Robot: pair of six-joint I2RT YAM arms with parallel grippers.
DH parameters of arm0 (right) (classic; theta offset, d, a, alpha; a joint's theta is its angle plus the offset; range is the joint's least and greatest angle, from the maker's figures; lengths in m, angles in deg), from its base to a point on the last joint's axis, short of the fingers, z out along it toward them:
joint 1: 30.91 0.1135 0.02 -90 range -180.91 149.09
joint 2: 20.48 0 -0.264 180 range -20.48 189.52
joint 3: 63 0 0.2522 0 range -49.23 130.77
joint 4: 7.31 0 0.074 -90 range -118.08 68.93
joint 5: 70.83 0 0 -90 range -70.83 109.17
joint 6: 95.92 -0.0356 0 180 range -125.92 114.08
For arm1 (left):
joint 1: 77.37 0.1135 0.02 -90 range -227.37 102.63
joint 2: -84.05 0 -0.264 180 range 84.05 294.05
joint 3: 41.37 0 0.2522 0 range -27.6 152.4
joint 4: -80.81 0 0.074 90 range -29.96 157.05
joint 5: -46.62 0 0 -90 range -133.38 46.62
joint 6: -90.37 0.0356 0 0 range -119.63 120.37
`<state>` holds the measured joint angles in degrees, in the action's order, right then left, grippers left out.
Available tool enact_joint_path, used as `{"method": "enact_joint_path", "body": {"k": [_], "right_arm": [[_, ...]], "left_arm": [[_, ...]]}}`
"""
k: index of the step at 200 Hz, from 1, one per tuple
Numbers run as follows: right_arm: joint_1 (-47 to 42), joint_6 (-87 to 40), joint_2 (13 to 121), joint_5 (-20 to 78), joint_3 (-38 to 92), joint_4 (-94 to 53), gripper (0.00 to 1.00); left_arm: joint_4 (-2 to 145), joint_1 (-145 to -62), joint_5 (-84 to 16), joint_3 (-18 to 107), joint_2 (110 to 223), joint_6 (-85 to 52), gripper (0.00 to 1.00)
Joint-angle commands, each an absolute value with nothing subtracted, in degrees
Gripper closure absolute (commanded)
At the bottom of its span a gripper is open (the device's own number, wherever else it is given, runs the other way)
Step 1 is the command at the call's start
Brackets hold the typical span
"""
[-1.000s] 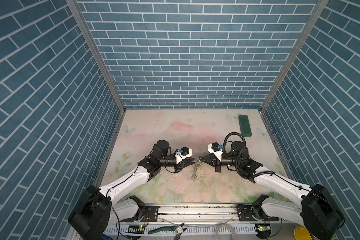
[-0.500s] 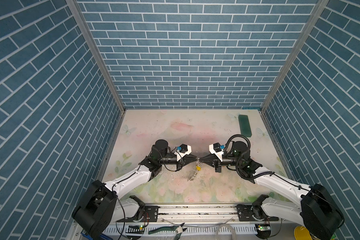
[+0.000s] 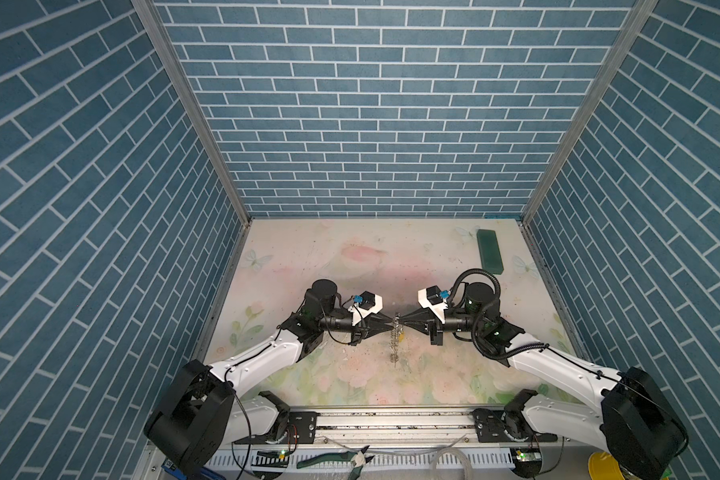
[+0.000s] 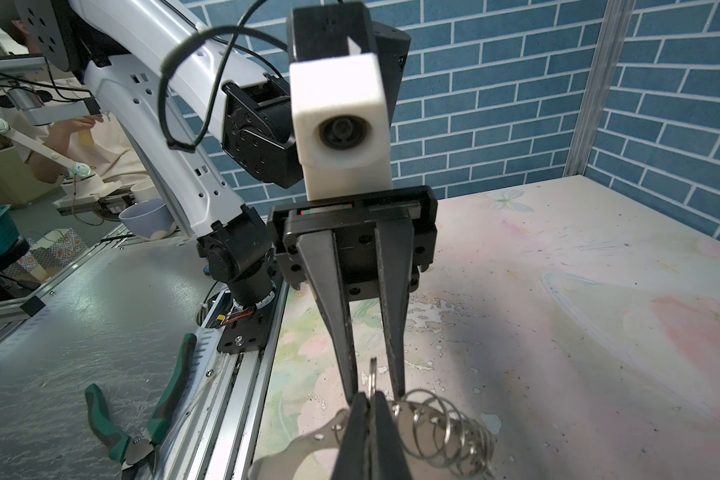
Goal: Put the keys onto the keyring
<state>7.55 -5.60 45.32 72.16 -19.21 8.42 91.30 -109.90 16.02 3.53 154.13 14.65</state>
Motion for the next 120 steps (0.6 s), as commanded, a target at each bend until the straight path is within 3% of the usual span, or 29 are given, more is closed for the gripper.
{"method": "enact_joint_path", "body": {"k": [1, 84, 120], "right_arm": [[7.51, -3.90, 45.47, 73.61, -19.71, 9.77, 1.00], [7.79, -4.78, 46.56, 75.00, -19.13, 10.99, 1.00], [7.81, -5.31, 46.49, 74.80, -19.27, 12.30, 1.00]], "left_arm": [[92.64, -109.55, 17.20, 3.65, 153.40, 14.31, 0.78], [97.90, -109.49, 19.52, 3.62, 155.06, 10.13, 0.88], [96.78, -109.53, 19.48, 3.53, 155.13, 11.04, 0.82]]}}
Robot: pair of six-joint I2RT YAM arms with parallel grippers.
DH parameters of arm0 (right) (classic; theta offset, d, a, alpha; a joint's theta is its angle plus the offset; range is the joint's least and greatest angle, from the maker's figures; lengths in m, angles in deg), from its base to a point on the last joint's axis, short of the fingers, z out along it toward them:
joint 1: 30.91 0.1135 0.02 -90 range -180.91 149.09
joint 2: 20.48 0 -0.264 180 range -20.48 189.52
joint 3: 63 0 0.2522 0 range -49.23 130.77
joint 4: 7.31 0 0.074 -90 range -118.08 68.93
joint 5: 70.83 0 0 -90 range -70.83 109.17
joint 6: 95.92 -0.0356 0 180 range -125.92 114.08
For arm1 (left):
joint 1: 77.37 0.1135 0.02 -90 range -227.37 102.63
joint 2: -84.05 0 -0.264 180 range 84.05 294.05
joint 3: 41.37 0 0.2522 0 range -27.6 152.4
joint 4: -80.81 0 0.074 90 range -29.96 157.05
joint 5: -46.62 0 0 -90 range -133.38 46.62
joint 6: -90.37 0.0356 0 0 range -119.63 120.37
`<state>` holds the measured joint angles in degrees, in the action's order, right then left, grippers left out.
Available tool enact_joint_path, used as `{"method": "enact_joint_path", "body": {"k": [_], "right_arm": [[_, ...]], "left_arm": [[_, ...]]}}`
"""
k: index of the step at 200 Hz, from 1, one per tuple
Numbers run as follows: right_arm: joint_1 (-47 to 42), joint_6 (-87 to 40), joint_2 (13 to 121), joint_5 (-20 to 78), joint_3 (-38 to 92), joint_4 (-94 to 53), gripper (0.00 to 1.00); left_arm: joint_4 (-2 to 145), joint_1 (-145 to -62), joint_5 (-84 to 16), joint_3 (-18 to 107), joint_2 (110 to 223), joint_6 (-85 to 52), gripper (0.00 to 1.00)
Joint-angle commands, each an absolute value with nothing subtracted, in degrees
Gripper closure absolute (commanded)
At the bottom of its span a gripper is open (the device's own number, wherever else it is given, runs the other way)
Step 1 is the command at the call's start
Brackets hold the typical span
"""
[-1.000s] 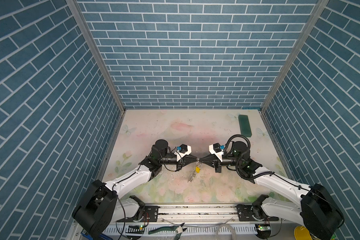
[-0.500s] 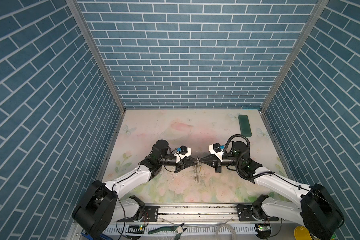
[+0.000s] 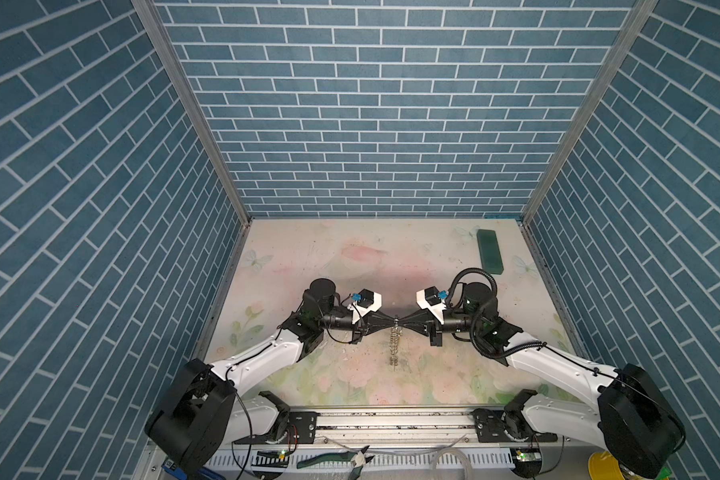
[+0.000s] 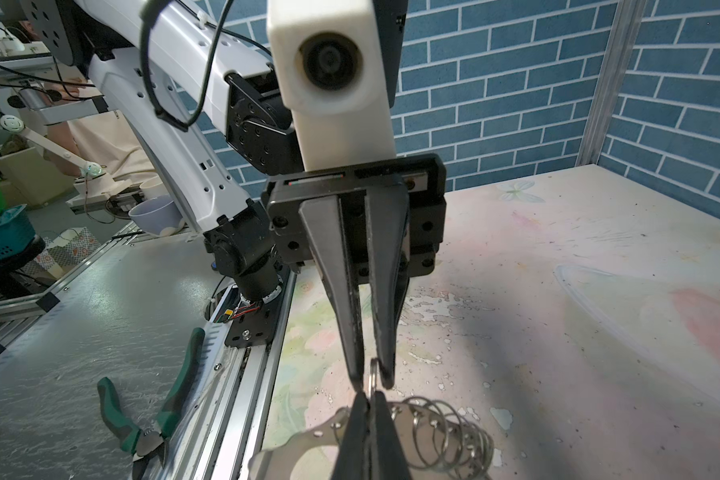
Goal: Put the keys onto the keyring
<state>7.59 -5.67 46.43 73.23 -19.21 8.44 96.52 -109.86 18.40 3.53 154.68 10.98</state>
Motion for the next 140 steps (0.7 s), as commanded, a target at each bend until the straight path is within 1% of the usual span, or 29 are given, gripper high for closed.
{"method": "enact_joint_path", "body": {"k": [1, 22, 49, 92, 140], "right_arm": [[7.79, -5.31, 46.45, 74.85, -19.31, 12.36, 1.00], [7.77, -5.70, 46.48, 74.90, -19.36, 12.89, 1.00], [7.85, -5.92, 47.01, 75.24, -19.35, 13.33, 1.00], [8.50, -6.58, 47.89, 75.34, -19.38, 15.04, 1.00], [8.83, -6.80, 47.94, 75.18, -19.56, 15.77, 1.00]], "left_arm": [[96.72, -109.49, 19.47, 3.52, 155.10, 11.11, 0.82], [95.37, -109.53, 19.03, 3.88, 155.34, 11.88, 0.81], [96.33, -109.55, 19.23, 3.86, 155.53, 11.39, 0.85], [97.53, -109.53, 19.61, 3.94, 155.94, 10.38, 0.89], [97.83, -109.54, 19.73, 4.00, 156.29, 9.86, 0.91]]}}
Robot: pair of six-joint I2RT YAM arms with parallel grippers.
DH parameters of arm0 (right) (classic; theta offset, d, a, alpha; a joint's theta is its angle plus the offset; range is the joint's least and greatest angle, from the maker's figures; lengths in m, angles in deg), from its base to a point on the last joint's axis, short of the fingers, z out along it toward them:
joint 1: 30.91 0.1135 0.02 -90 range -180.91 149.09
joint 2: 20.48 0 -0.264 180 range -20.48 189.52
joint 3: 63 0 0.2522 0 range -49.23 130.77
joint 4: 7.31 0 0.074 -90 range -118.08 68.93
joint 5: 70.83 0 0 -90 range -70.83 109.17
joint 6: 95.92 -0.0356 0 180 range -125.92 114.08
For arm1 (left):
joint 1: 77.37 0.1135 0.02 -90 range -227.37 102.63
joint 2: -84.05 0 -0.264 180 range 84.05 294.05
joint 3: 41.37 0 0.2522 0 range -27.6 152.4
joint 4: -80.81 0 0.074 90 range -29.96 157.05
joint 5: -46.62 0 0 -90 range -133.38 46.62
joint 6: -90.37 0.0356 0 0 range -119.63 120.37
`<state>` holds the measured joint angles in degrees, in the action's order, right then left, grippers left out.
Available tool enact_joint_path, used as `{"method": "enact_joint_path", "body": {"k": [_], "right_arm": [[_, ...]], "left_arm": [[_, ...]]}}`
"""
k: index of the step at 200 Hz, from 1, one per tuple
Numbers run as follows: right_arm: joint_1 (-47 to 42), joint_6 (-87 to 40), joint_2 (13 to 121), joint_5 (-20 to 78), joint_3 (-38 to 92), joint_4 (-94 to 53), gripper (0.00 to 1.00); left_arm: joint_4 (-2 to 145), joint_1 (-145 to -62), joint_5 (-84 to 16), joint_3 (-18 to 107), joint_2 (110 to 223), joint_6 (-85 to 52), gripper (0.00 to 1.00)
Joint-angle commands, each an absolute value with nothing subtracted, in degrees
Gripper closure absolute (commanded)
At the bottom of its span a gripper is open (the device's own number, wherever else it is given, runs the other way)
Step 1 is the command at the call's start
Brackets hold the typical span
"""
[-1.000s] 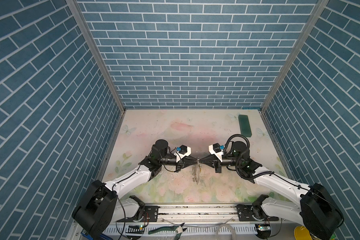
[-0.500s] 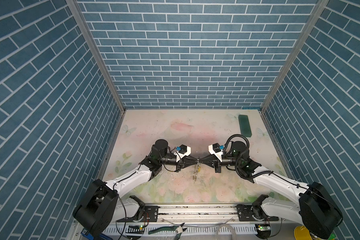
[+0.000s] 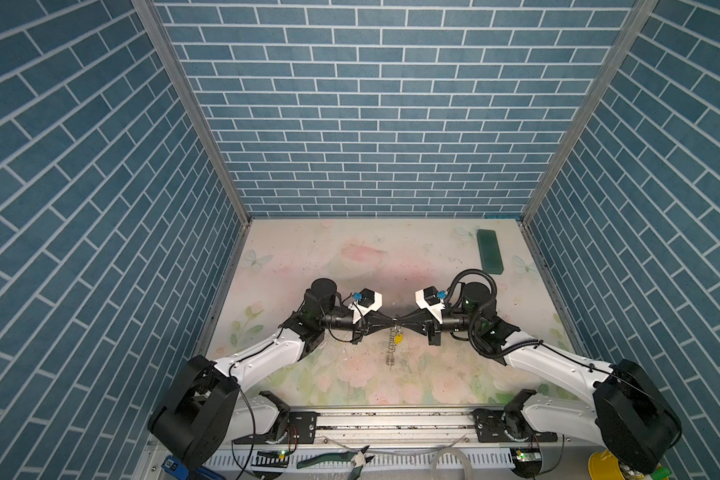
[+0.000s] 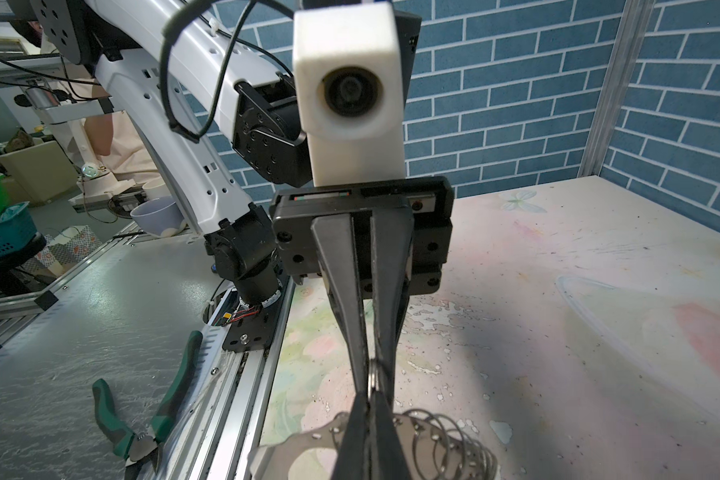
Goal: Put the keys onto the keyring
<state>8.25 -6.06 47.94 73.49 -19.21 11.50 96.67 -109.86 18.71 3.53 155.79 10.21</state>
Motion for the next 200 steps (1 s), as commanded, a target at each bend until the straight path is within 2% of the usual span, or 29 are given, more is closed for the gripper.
{"method": "enact_joint_path", "body": {"k": [1, 63, 83, 96, 109, 129, 145, 158, 179, 200], "right_arm": [[8.82, -6.84, 47.96, 75.17, -19.54, 15.76, 1.00], [9.17, -6.22, 47.57, 72.74, -20.14, 15.12, 1.00], [9.08, -4.53, 46.07, 69.42, -18.70, 7.93, 0.85], [9.01, -2.99, 44.59, 66.38, -17.46, 1.81, 0.81], [9.00, -1.94, 42.37, 60.76, -16.90, -3.75, 0.79], [8.87, -3.43, 38.29, 47.06, -16.76, -9.76, 0.79], [8.67, -7.82, 36.43, 34.09, -15.41, -15.24, 0.71], [8.17, -11.91, 37.54, 25.41, -12.85, -21.50, 0.70], [6.47, -20.02, 42.36, 17.50, -8.03, -32.89, 0.70], [4.43, -29.38, 47.32, 15.21, -6.04, -40.45, 0.71]], "left_arm": [[97.82, -109.54, 19.73, 3.98, 156.25, 9.86, 0.91], [96.16, -109.53, 17.58, 3.98, 155.04, 10.62, 0.98], [93.44, -109.58, 14.38, 4.16, 153.70, 12.25, 1.00], [91.06, -109.53, 11.87, 4.22, 152.61, 13.70, 1.00], [90.47, -109.58, 8.92, 3.54, 151.31, 14.34, 1.00], [91.05, -109.93, 4.00, 1.82, 148.79, 14.63, 1.00], [89.19, -111.27, -2.40, 1.47, 147.15, 16.11, 1.00], [87.51, -112.76, -6.00, 1.30, 146.25, 17.53, 1.00], [89.26, -114.74, -9.16, -0.44, 145.06, 17.93, 1.00], [91.18, -115.76, -10.41, -2.04, 144.58, 18.26, 1.00]]}}
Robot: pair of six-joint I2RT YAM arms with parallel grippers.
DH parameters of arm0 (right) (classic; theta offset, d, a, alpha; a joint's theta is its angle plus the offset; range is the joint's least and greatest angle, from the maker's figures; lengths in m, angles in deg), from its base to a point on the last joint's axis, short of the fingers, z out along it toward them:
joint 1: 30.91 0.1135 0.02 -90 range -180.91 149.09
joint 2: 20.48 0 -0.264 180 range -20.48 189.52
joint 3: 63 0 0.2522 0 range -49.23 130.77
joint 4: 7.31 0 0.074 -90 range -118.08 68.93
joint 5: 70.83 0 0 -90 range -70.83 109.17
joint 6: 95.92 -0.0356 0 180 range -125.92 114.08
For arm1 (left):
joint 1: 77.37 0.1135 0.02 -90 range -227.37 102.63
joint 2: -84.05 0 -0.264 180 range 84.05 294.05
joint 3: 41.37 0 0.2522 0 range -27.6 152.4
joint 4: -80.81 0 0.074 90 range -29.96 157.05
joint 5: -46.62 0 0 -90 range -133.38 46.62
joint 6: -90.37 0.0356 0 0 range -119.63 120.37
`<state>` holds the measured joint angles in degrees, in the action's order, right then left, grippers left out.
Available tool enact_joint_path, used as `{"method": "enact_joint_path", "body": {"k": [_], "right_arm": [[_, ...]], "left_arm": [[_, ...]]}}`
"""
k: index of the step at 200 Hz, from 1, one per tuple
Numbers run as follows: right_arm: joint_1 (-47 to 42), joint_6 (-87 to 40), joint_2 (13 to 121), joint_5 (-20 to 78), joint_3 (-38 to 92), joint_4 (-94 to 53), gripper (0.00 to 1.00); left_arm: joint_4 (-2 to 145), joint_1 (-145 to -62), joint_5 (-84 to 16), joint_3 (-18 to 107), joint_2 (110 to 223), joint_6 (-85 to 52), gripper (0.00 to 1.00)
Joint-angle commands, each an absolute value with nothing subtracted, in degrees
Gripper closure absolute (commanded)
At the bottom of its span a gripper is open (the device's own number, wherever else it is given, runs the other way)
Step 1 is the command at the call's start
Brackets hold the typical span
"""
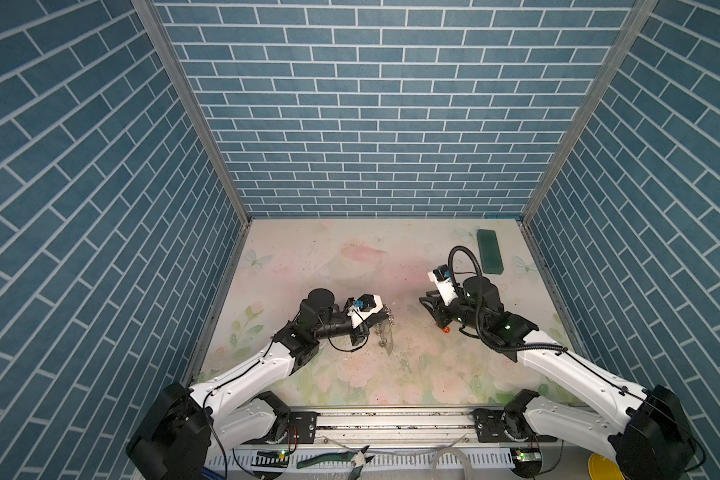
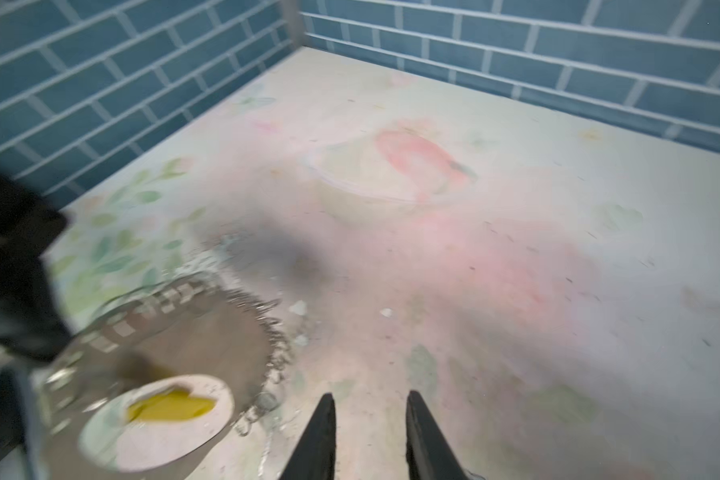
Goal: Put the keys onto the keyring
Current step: 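Hold the plate with the left gripper while the right gripper moves to the red-fob key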
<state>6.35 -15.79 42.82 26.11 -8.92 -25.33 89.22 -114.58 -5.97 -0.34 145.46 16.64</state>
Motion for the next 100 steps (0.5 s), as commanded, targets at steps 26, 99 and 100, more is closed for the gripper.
{"method": "enact_joint_path", "body": {"k": [26, 99, 100], "right_arm": [[3.91, -35.28, 52.80, 18.92, -5.98, -40.88, 0.73], [1.45, -19.90, 64.64, 22.75, 1.68, -47.79, 0.68], [1.44, -19.81, 64.88, 22.81, 1.80, -47.83, 0.68]], "left_arm": [[91.64, -115.82, -10.76, -1.89, 145.22, 18.46, 1.00], [91.77, -115.78, -8.55, -2.32, 143.88, 18.21, 1.00], [91.71, -115.78, -8.52, -2.30, 143.89, 18.21, 1.00]]}}
